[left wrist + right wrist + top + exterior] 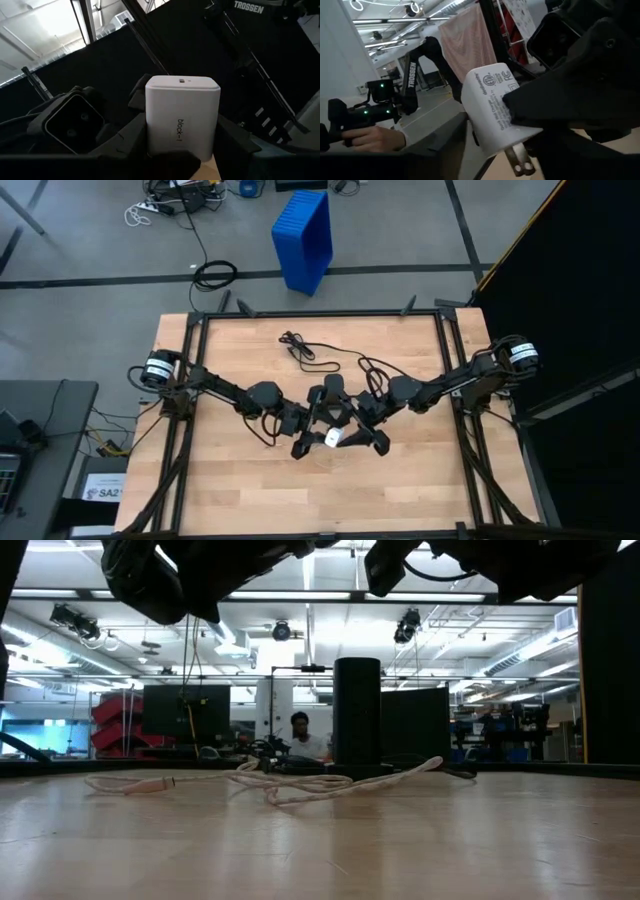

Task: Plug in charger
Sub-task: Insert the charger cable into the charger adapter

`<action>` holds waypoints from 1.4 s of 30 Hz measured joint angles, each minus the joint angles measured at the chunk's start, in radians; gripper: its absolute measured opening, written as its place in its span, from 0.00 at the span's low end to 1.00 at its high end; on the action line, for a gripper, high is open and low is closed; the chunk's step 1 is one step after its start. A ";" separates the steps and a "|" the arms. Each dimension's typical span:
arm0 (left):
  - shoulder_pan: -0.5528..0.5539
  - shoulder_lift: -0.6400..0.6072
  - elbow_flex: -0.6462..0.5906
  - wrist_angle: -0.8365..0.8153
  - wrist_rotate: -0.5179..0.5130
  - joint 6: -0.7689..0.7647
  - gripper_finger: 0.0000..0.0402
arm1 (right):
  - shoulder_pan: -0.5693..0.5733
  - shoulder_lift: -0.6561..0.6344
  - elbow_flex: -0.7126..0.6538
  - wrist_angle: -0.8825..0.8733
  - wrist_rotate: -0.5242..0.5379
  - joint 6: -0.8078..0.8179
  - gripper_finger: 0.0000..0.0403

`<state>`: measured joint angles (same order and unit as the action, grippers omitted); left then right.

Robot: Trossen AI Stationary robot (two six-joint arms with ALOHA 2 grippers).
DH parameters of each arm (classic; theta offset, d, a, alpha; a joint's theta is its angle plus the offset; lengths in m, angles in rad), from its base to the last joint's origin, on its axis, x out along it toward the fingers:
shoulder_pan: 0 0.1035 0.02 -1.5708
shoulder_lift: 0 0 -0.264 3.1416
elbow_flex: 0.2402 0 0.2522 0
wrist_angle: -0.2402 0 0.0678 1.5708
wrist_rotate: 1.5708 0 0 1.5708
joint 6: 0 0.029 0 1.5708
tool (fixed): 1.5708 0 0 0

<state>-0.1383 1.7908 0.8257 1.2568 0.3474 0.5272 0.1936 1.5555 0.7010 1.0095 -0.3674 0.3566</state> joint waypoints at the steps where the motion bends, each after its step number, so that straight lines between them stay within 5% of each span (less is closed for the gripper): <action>1: 0.000 0.000 0.000 0.000 0.003 -0.009 0.38 | 0.000 0.000 0.000 -0.002 0.000 0.001 0.35; 10: -0.007 0.001 0.000 -0.003 0.009 -0.054 0.38 | 0.001 0.000 0.000 -0.009 -0.008 -0.006 0.25; 19: -0.008 -0.007 -0.024 0.012 -0.006 -0.219 0.58 | 0.001 -0.001 0.000 -0.025 0.001 -0.024 0.23; 30: -0.006 -0.060 -0.142 0.026 -0.063 -0.225 0.54 | -0.001 -0.010 0.008 -0.027 -0.004 -0.013 0.23; 42: -0.021 -0.209 -0.363 0.041 -0.200 -0.387 0.53 | 0.001 -0.057 0.005 -0.383 0.055 0.009 0.23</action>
<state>-0.1593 1.5820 0.4626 1.2983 0.1471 0.1405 0.1947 1.4983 0.7055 0.6261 -0.3127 0.3657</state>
